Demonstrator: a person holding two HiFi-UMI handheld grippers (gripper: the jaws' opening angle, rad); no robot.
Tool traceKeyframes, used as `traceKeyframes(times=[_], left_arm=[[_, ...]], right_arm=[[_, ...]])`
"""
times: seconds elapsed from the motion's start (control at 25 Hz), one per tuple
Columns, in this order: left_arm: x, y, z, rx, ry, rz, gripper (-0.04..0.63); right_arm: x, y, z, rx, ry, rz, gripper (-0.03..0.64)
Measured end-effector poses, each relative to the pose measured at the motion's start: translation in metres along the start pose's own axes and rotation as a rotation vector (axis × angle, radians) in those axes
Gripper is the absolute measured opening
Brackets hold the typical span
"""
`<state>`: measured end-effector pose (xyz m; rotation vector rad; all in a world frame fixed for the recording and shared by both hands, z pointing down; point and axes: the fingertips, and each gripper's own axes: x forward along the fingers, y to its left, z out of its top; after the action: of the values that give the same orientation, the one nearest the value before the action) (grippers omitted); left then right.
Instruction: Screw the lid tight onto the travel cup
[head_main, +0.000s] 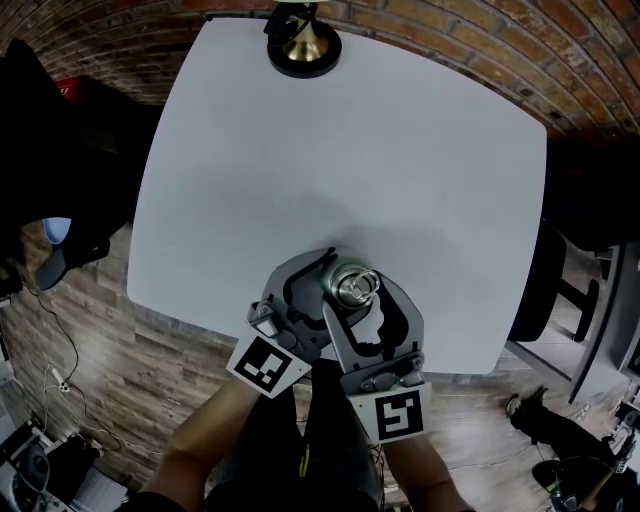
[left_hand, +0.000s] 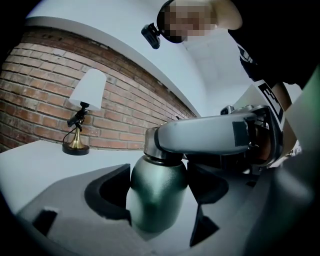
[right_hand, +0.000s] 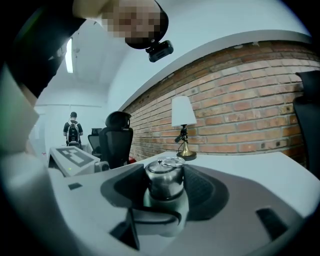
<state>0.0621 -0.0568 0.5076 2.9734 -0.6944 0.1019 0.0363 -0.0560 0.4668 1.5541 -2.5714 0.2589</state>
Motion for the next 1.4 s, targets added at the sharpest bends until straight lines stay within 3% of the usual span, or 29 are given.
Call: traceKeyframes(times=[0.32, 0.48, 0.72, 0.8, 0.92, 1.04, 1.24, 1.4], left_arm=[[-0.001, 0.001, 0.000, -0.014, -0.002, -0.013, 0.342], [0.000, 0.001, 0.001, -0.016, -0.005, -0.018, 0.342], [0.000, 0.000, -0.001, -0.010, 0.004, -0.034, 0.342], [0.000, -0.001, 0.000, -0.007, 0.003, -0.038, 0.342], [0.000, -0.001, -0.001, -0.007, 0.007, -0.039, 0.342], [0.000, -0.001, -0.001, -0.004, 0.003, -0.038, 0.342], [0.001, 0.000, 0.000, -0.001, 0.000, -0.028, 0.342], [0.000, -0.001, 0.000, -0.001, 0.003, -0.021, 0.342]], right_arm=[[-0.010, 0.006, -0.005, -0.044, 0.103, 0.281, 0.278], [-0.014, 0.006, -0.011, -0.137, 0.159, 0.466, 0.288], [-0.007, 0.007, -0.002, -0.114, 0.124, 0.619, 0.295], [-0.003, 0.010, -0.002, -0.153, 0.124, 0.649, 0.293], [0.000, 0.012, -0.008, -0.198, 0.138, 0.628, 0.262], [0.001, 0.009, -0.007, -0.161, 0.107, 0.541, 0.262], [0.005, 0.003, 0.001, -0.122, 0.007, 0.232, 0.261], [0.004, 0.001, 0.001, -0.083, -0.033, 0.047, 0.261]])
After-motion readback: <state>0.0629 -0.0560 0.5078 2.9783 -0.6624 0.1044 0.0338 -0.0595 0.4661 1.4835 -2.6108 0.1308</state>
